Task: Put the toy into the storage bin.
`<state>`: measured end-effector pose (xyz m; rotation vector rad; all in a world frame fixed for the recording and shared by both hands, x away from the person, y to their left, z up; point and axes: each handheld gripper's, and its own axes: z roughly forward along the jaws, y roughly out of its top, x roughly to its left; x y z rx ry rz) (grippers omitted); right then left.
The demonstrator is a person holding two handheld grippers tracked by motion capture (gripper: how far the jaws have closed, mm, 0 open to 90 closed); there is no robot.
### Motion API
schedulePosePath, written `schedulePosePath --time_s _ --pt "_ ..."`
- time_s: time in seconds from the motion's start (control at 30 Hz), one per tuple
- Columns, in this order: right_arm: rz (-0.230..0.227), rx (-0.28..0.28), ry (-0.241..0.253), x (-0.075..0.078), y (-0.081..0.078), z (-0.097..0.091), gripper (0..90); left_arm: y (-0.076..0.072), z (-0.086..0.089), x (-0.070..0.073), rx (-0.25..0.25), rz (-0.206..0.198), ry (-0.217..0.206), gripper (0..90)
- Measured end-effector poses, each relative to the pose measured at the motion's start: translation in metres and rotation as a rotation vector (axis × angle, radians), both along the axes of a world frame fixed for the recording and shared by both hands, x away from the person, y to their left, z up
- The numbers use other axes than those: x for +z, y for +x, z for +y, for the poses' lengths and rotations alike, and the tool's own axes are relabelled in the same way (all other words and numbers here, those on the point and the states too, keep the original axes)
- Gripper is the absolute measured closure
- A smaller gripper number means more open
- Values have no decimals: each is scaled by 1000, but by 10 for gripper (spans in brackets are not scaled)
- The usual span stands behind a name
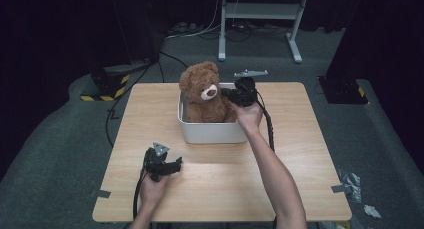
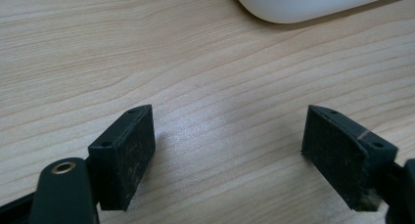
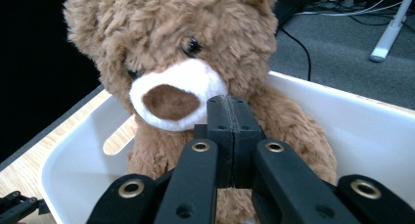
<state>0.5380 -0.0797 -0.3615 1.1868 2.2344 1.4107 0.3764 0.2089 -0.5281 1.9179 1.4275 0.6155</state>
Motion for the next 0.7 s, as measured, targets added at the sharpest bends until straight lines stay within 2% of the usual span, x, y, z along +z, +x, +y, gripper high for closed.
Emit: schedulePosePath --time_s 0.2,0.47,0.7 --pt "4 -3 12 -2 0 -3 883 0 0 0 -1 1 1 200" --pt "-15 4 18 1 -3 -4 844 0 0 0 0 0 -1 200" --pt "-38 -3 20 6 -7 -7 741 0 0 0 1 -1 -1 200"
